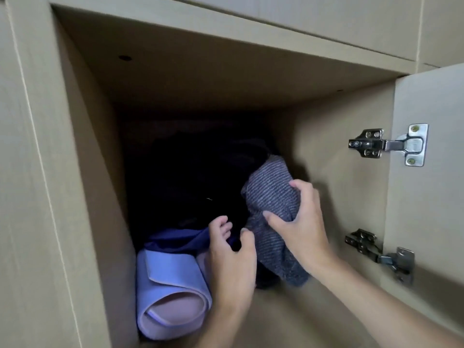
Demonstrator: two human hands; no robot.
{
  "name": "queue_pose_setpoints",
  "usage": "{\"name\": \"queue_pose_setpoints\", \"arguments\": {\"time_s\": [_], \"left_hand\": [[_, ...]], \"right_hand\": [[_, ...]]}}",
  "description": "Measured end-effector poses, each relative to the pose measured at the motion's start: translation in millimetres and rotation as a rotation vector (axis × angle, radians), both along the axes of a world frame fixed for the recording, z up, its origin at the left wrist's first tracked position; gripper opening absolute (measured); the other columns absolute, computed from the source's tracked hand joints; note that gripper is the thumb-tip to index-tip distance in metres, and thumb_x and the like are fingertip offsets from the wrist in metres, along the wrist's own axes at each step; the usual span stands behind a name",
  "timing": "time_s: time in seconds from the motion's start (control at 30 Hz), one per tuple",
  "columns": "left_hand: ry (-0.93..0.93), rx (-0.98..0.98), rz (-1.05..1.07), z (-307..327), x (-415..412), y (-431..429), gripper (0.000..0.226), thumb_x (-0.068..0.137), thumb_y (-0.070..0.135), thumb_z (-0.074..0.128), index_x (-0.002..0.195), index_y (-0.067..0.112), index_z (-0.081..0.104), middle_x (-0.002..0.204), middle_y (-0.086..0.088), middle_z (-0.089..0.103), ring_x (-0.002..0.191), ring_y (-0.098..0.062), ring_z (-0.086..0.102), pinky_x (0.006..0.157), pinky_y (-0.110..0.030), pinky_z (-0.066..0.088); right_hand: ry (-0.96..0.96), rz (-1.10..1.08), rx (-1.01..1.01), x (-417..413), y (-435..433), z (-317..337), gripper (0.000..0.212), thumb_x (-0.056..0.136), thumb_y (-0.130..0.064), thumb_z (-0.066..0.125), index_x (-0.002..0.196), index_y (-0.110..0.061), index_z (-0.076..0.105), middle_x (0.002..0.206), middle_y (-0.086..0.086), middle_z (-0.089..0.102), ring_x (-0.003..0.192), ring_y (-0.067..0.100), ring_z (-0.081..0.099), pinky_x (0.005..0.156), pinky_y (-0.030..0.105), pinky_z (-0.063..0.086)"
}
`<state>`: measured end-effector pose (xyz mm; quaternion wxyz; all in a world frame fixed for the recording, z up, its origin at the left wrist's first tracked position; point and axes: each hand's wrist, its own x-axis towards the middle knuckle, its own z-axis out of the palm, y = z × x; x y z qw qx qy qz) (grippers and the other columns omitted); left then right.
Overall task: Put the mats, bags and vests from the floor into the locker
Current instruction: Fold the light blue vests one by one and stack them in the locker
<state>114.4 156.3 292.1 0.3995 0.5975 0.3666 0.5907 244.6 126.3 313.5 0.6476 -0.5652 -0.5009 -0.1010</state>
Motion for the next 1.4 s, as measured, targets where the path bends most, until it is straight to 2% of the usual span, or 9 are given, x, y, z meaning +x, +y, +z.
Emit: {"name": "queue_pose_setpoints", "arguments": {"time_s": [0.07,0.13,0.2,0.6,0.87,1.0,1.1,1.2,1.4], "left_hand": [[0.314,-0.02,0.174,-11.0,-6.8,5.3,0.037,0.085,0.042,0.059,0.121,0.033,0.053,0.12,0.009,0.063,0.117,-0.019,0.054,0.107,-0.042,0.039],[0.438,-0.088,0.201,-21.1,-12.3,6.6,0.043,0.085,0.045,0.06,0.124,0.028,0.056,0.124,0.004,0.064,0.121,-0.022,0.05,0.109,-0.039,0.035],[0.518,-0.058,0.193,-30.9,-14.6,5.6,0.052,0.086,0.046,0.061,0.132,0.025,0.054,0.129,0.003,0.061,0.128,-0.019,0.045,0.111,-0.035,0.031],[0.629,0.019,0.202,-46.6,-14.5,12.6,0.06,0.079,0.048,0.068,0.129,0.024,0.045,0.124,0.004,0.061,0.122,-0.018,0.046,0.109,-0.028,0.026],[0.576,0.035,0.193,-46.2,-13.0,17.1,0.057,0.078,0.045,0.072,0.123,0.02,0.049,0.117,-0.002,0.064,0.119,-0.024,0.052,0.106,-0.036,0.034],[0.559,0.064,0.164,-47.6,-14.8,16.5,0.053,0.077,0.041,0.073,0.12,0.021,0.052,0.13,-0.007,0.052,0.124,-0.029,0.047,0.106,-0.039,0.034],[0.518,0.175,0.181,-46.9,-18.4,5.1,0.049,0.075,0.033,0.075,0.118,0.019,0.056,0.143,-0.013,0.037,0.125,-0.034,0.043,0.105,-0.042,0.034],[0.503,0.371,0.2,-47.9,-24.0,-11.0,0.041,0.073,0.032,0.071,0.11,0.019,0.06,0.128,-0.009,0.045,0.115,-0.033,0.048,0.097,-0.045,0.04],[0.554,0.494,-0.281,-61.3,-22.6,-61.7,0.017,0.08,0.014,0.071,0.095,0.015,0.066,0.099,-0.005,0.057,0.093,-0.022,0.057,0.089,-0.028,0.041]], "right_hand": [[-0.146,-0.046,-0.063,0.0,20.7,5.0,0.075,0.077,-0.037,0.079,0.139,-0.031,0.038,0.138,-0.005,0.031,0.119,-0.009,0.038,0.099,0.008,0.033],[-0.441,-0.139,-0.457,3.6,42.0,-4.1,0.086,0.078,-0.06,0.068,0.149,-0.041,0.024,0.155,-0.003,0.019,0.139,0.016,0.025,0.113,0.038,0.029],[-0.522,-0.114,-0.721,9.9,55.6,-16.8,0.091,0.078,-0.065,0.065,0.151,-0.048,0.013,0.162,-0.005,0.01,0.146,0.026,0.016,0.113,0.049,0.024],[-0.34,0.045,-0.412,28.3,61.0,-46.5,0.085,0.076,-0.056,0.073,0.149,-0.039,0.032,0.157,-0.005,0.02,0.143,0.02,0.029,0.115,0.044,0.032],[-0.359,-0.038,-0.476,20.0,41.4,-42.8,0.088,0.078,-0.052,0.073,0.151,-0.036,0.027,0.161,-0.003,0.017,0.146,0.018,0.022,0.116,0.044,0.027],[-0.347,-0.042,-0.511,13.4,20.8,-46.0,0.088,0.079,-0.048,0.073,0.152,-0.036,0.026,0.162,-0.006,0.016,0.147,0.016,0.02,0.117,0.045,0.026],[-0.363,-0.074,-0.499,9.2,-1.8,-51.6,0.082,0.081,-0.042,0.074,0.15,-0.032,0.031,0.159,-0.006,0.022,0.145,0.016,0.025,0.116,0.04,0.027],[-0.337,-0.088,-0.462,6.7,-33.9,-62.6,0.068,0.083,-0.031,0.072,0.144,-0.024,0.043,0.15,-0.004,0.036,0.137,0.017,0.037,0.112,0.036,0.032],[-0.164,-0.197,-0.466,-3.0,-121.9,-111.9,0.045,0.079,-0.007,0.064,0.123,-0.011,0.058,0.113,0.005,0.057,0.103,0.017,0.057,0.09,0.025,0.041]]}}
